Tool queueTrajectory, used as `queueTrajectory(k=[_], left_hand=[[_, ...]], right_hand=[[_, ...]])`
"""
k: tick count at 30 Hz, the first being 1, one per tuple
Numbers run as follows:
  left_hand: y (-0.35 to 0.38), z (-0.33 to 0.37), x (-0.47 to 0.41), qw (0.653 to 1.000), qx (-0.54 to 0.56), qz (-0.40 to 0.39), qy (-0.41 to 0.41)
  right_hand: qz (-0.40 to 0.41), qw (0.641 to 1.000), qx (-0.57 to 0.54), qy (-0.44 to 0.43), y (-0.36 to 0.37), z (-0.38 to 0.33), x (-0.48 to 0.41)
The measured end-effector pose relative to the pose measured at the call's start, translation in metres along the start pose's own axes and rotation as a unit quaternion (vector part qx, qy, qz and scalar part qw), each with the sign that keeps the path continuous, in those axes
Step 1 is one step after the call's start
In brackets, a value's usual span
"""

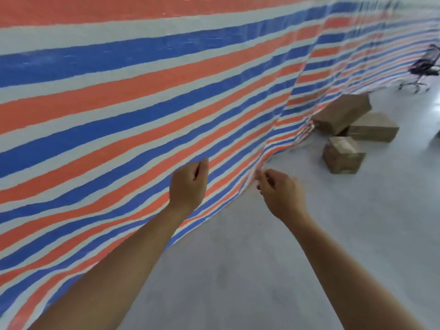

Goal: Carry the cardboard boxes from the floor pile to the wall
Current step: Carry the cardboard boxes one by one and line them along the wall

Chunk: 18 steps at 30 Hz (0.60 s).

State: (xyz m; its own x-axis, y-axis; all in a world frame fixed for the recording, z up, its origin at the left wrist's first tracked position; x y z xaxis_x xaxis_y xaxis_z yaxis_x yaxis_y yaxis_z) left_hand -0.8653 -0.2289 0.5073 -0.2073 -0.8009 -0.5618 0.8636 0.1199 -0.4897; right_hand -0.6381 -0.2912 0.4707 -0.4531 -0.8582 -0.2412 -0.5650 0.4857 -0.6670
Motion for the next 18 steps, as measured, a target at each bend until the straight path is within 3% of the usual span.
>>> queueTrajectory(k=[10,18], left_hand=[[0.335,0.073,-0.147,0.994,0.047,-0.097,0.026],[0.574,0.233,-0.239,0.973,0.077,-0.170,0.137]], right_hand=[[0.122,0.984,0.099,0.087,-0.160,0.219,-0.189],[0.209,0.953,0.118,0.184,-0.325,0.397,-0.290]])
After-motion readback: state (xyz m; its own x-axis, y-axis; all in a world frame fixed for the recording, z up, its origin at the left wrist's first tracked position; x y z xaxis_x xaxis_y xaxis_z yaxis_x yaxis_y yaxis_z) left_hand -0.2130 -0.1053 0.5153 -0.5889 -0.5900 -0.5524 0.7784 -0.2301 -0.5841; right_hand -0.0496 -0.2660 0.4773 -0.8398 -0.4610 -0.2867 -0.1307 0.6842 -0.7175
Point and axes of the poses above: each hand's wrist, its own x-axis away from the middle knuckle, its own y-axis out of the palm, z = x × y, the point moved 8 cm from there along -x, towards the middle knuckle, and after that the axes turned 6 degrees about y, right-handed, at the moved point
